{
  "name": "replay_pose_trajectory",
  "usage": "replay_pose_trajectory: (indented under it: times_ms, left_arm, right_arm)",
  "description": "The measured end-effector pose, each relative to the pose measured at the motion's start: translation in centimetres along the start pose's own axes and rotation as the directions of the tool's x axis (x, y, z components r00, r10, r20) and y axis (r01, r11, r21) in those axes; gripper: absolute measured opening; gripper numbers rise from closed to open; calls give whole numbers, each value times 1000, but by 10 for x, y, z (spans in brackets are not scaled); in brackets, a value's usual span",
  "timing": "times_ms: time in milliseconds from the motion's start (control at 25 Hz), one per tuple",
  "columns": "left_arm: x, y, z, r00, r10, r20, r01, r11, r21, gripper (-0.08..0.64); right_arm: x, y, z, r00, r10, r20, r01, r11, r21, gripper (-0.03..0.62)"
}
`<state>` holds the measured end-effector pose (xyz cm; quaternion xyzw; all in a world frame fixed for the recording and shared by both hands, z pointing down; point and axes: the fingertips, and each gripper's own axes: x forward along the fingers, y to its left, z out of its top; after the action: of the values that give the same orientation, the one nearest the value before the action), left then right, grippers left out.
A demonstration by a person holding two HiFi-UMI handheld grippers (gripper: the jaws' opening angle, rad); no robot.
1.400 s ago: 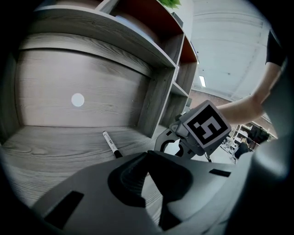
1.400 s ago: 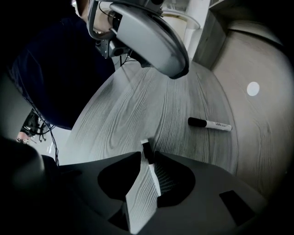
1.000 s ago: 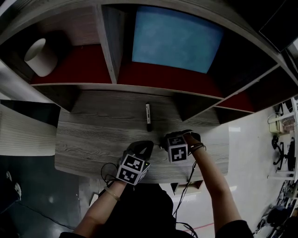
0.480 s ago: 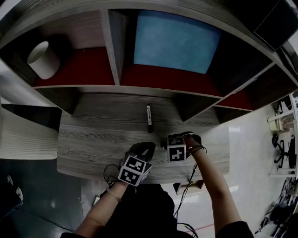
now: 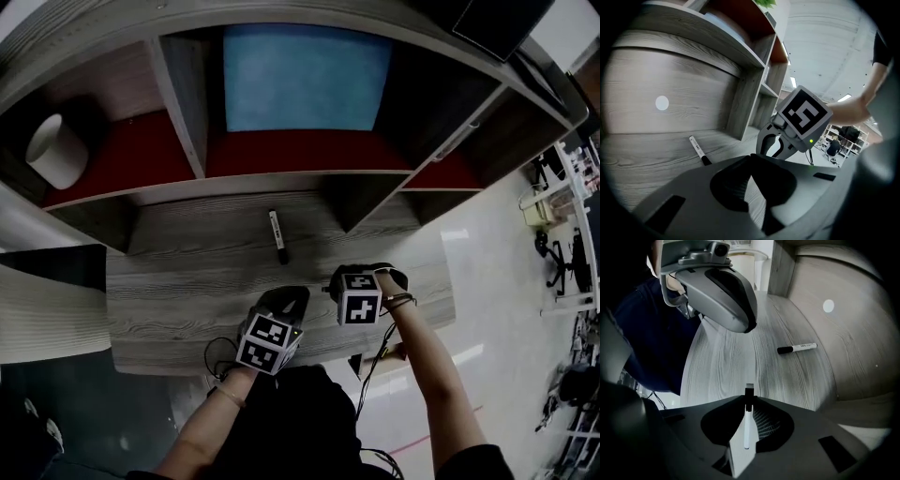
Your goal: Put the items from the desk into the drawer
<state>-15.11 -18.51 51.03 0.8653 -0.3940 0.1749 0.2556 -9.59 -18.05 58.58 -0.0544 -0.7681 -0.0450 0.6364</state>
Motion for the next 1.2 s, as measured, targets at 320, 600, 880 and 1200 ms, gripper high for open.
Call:
replay_pose_trajectory:
  times_ms: [320, 600, 880, 1200]
  left_arm:
    - [21, -37, 3, 994, -109, -24, 110, 993, 50, 28]
    - [33, -82, 0, 982, -179, -59, 185, 976, 114, 28]
    - [41, -127, -8, 975, -208, -76, 216, 968, 127, 29]
    - [51, -181, -19, 973, -216, -76, 224, 967, 125, 29]
  right_arm:
    - [-18, 21, -32, 999, -43, 1, 43, 992, 117, 57]
    - [-34, 45, -67, 996, -86, -2, 85, 977, 197, 57]
    - [-43, 80, -98, 996, -91, -3, 89, 968, 233, 57]
    - [-47, 124, -130, 996, -87, 7, 83, 965, 249, 57]
